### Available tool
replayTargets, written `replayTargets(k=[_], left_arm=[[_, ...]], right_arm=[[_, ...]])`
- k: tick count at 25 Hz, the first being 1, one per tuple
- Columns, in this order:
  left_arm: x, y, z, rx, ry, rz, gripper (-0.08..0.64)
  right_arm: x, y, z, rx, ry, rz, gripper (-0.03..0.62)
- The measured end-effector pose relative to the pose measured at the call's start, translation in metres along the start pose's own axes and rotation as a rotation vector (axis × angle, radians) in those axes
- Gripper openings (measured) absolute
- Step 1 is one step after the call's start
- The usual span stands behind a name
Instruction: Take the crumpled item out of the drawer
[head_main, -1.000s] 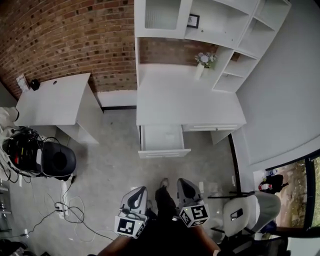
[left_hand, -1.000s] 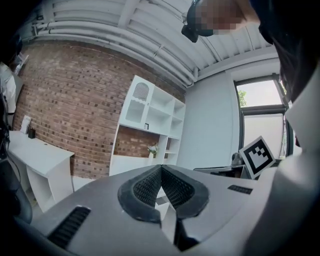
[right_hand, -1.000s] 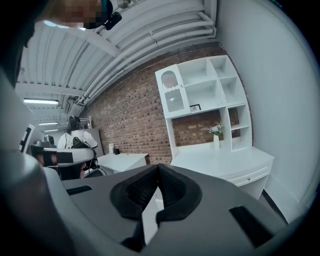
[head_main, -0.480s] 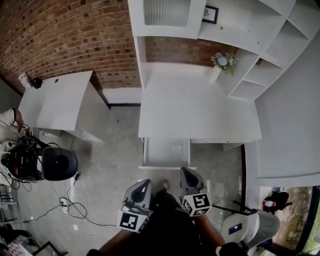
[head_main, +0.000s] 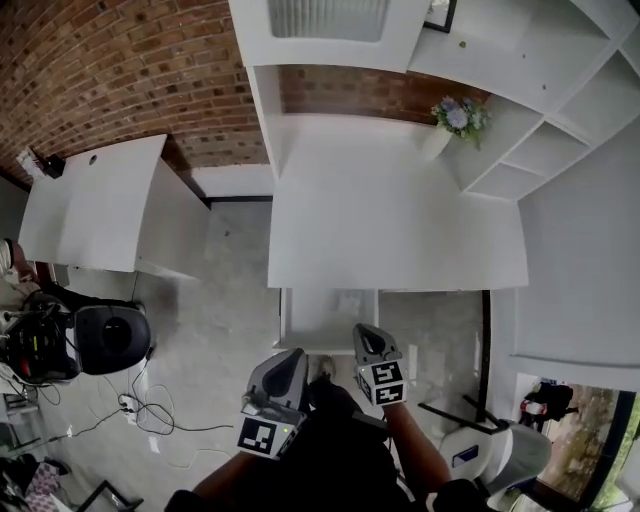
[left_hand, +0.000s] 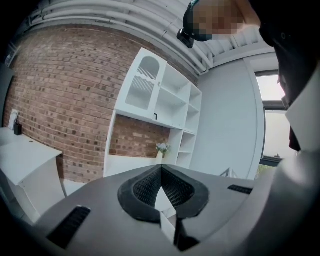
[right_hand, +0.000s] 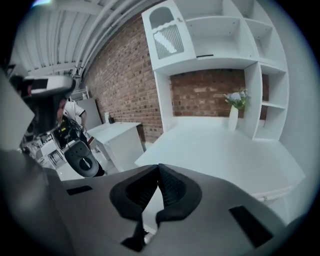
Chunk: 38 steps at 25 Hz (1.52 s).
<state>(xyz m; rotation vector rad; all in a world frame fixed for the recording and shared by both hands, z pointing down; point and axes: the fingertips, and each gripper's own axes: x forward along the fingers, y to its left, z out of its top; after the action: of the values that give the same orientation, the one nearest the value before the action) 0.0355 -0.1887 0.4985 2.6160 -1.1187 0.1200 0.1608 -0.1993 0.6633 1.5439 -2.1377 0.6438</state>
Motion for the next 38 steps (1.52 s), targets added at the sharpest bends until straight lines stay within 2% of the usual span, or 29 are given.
replayTargets(k=[5, 8, 15, 19, 26, 30, 35, 38], left_arm=[[0.038, 0.027, 0.006, -0.049, 0.001, -0.010, 0.023], [0.053, 0.039, 0.001, -0.060, 0.021, -0.017, 0.023], [0.077, 0.057, -0.018, -0.077, 0.060, -0.023, 0.024], [0.090, 0.067, -0.033, -0.096, 0.078, -0.019, 0.025], [0.102, 0.082, -0.062, -0.135, 0.109, -0.002, 0.025], [0.104, 0.088, -0.078, -0.144, 0.134, 0.005, 0.024], [0.098, 0.098, -0.089, -0.159, 0.149, 0.025, 0.025], [0.096, 0.103, -0.092, -0.161, 0.154, 0.036, 0.025]], right_arm=[[0.064, -0.024, -0.050, -0.069, 0.180, -0.028, 0.014], [0.097, -0.034, -0.084, -0.091, 0.293, -0.018, 0.060], [0.166, -0.043, -0.171, -0.260, 0.553, 0.071, 0.104], [0.192, -0.054, -0.218, -0.329, 0.662, 0.090, 0.120], [0.224, -0.068, -0.266, -0.385, 0.745, 0.126, 0.135], [0.239, -0.068, -0.284, -0.459, 0.807, 0.165, 0.158], [0.249, -0.074, -0.307, -0.502, 0.889, 0.153, 0.164], [0.253, -0.080, -0.317, -0.513, 0.926, 0.141, 0.135]])
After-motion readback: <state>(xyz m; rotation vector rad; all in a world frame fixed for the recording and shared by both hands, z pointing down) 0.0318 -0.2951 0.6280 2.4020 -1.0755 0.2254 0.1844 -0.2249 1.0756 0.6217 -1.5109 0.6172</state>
